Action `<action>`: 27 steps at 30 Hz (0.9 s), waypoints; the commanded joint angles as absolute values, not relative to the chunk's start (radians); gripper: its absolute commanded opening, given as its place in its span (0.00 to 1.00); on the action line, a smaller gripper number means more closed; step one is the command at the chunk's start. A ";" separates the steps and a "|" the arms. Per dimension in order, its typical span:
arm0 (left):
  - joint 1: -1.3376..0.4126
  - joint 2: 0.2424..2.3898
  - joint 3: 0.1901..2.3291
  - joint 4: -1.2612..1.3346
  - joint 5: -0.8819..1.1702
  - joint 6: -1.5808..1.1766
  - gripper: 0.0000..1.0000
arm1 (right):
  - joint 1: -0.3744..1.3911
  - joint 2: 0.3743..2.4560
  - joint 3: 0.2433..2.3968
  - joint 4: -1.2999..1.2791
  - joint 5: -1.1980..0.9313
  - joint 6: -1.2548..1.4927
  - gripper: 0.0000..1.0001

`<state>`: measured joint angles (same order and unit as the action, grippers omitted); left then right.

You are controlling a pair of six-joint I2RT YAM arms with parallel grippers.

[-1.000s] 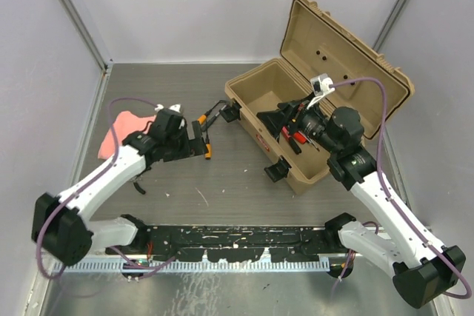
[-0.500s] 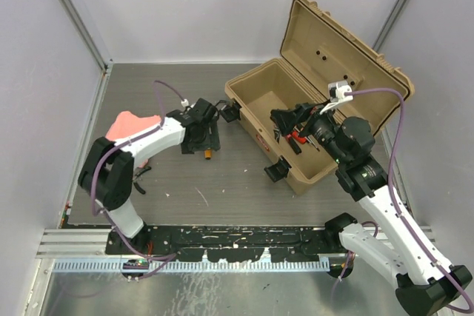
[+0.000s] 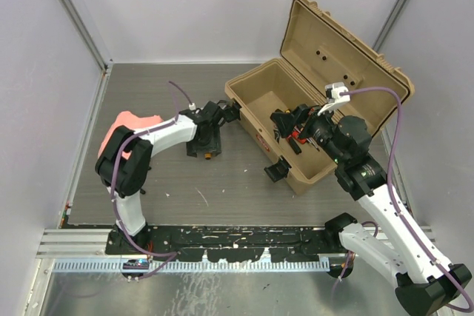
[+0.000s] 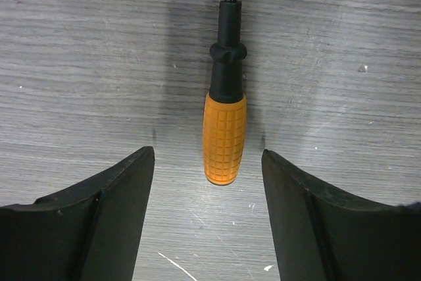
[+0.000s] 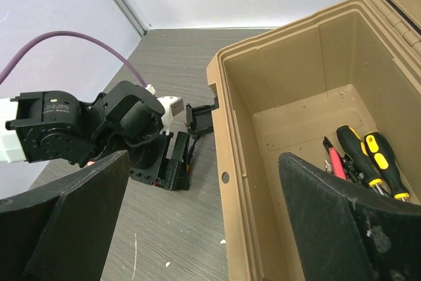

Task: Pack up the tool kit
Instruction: Pick up the screwdriver from the center of the board.

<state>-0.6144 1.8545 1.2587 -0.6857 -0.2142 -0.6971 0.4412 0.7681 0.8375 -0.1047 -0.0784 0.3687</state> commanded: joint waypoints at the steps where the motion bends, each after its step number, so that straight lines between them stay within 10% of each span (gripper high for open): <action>1: -0.617 1.865 1.280 -0.640 -0.195 -0.660 0.66 | 0.441 0.762 0.853 -0.092 -0.074 0.357 1.00; 17: -0.590 1.913 1.228 -0.590 -0.129 -0.653 0.44 | 0.442 0.774 0.851 -0.108 -0.080 0.368 1.00; 27: -0.590 1.887 1.158 -0.556 -0.129 -0.670 0.08 | 0.440 0.785 0.850 -0.108 -0.082 0.379 1.00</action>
